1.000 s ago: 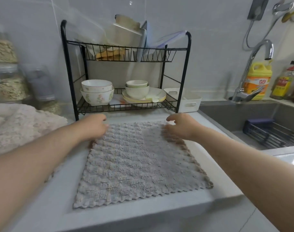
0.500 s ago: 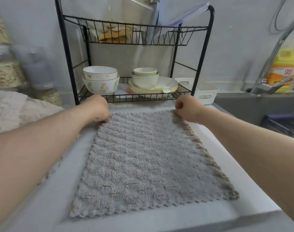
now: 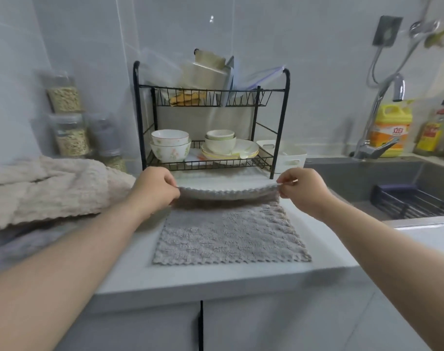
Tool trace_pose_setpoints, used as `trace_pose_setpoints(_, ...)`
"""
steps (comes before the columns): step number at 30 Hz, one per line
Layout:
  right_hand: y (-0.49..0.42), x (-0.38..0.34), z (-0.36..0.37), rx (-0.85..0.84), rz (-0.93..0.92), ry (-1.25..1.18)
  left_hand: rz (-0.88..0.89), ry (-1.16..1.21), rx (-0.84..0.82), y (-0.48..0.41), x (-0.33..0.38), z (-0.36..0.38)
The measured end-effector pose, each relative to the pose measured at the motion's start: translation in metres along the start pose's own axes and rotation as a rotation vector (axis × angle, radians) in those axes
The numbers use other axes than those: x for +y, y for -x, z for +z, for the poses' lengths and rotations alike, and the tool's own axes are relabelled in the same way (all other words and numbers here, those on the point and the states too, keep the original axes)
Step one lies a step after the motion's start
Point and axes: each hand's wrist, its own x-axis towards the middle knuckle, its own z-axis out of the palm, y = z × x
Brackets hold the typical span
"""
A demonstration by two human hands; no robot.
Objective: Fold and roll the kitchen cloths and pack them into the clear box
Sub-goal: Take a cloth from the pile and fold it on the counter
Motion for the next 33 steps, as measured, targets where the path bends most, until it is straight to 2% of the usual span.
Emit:
trace_pose_setpoints(5,0.044,-0.004,-0.017,0.008,0.021,-0.025,0.138,-0.053,-0.011,0.038,0.002,-0.017)
trace_pose_setpoints(10,0.084,-0.002,-0.027,-0.029,0.031,-0.006,0.186,-0.066,-0.056,0.071,-0.012,-0.022)
trace_pose_setpoints(19,0.118,0.006,-0.024,-0.185,-0.079,0.256,0.243,-0.226,-0.195,0.100,-0.037,-0.015)
trace_pose_setpoints(26,0.121,0.012,-0.019,-0.187,-0.164,0.331,0.389,-0.381,-0.220,0.111,-0.041,-0.003)
trace_pose_setpoints(31,0.116,0.012,-0.022,-0.246,-0.121,0.321,0.347,-0.463,-0.156,0.112,-0.035,-0.006)
trace_pose_setpoints(33,0.110,0.009,-0.022,-0.161,0.039,0.161,0.338,-0.398,-0.081,0.107,-0.035,-0.007)
